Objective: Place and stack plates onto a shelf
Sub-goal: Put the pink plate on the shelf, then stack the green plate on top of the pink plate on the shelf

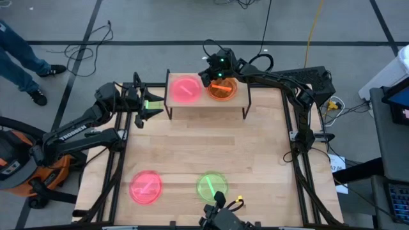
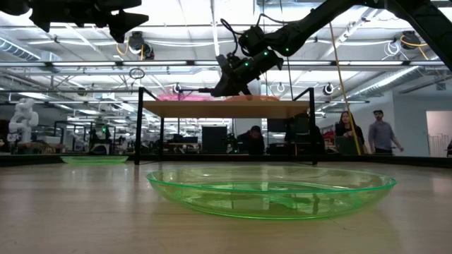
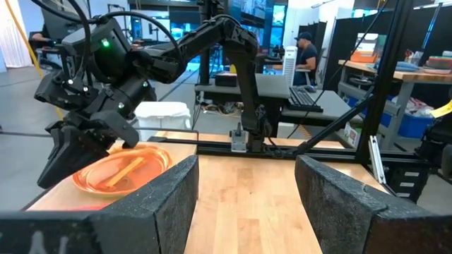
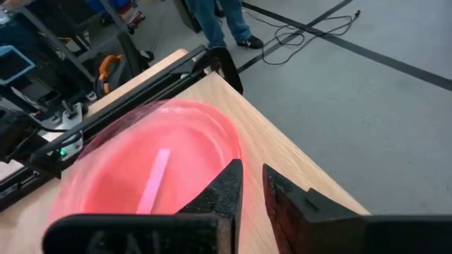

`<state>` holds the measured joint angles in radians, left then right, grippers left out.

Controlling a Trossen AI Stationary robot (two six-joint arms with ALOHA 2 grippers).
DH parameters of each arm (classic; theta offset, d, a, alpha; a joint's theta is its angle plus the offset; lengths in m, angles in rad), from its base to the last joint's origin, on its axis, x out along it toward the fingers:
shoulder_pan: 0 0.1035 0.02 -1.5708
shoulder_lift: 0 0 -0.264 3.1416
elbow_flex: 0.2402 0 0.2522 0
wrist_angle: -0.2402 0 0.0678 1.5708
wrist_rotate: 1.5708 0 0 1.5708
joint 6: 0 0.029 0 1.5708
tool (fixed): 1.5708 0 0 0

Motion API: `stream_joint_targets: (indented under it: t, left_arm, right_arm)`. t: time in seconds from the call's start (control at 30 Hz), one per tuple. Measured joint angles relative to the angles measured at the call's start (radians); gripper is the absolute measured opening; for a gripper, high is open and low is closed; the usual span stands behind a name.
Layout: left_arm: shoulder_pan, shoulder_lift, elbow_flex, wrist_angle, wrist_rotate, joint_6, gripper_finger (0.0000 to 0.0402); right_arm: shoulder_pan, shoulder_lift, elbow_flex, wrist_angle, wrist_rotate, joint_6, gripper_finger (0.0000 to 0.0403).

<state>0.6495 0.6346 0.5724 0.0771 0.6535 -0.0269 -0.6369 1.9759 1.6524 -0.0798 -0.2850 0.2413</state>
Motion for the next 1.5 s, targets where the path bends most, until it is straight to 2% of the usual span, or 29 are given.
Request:
stream_joint_targets:
  t: [0.2,0.37,0.57,0.67,0.87,1.27,1.5]
  left_arm:
    - [0.0,0.0,0.0,0.0,0.0,0.0,0.0241]
    - [0.0,0.0,0.0,0.0,0.0,0.001,0.0241]
    - [0.0,0.0,0.0,0.0,0.0,0.017,0.0241]
    - [-0.001,0.0,0.0,0.0,0.0,0.017,0.0241]
    - [-0.004,0.0,0.0,0.0,0.0,0.021,0.0241]
    - [-0.019,0.0,-0.001,0.039,0.001,-0.03,0.0241]
    - [-0.018,0.0,-0.001,0.039,0.0,-0.039,0.0241]
  right_arm:
    - [0.0,0.0,0.0,0.007,0.0,-0.014,0.005]
    - [0.005,-0.039,-0.001,0.015,-0.004,-0.096,0.005]
    - [0.055,-0.186,-0.005,-0.061,-0.003,-0.239,0.005]
    - [0.091,-0.294,-0.057,-0.089,0.029,-0.296,0.005]
    - [0.153,-0.588,-0.297,-0.041,0.158,-0.332,0.005]
    - [0.214,-1.211,-0.918,0.264,0.163,-0.231,0.005]
    - [0.214,-1.454,-1.127,0.315,0.187,-0.17,0.005]
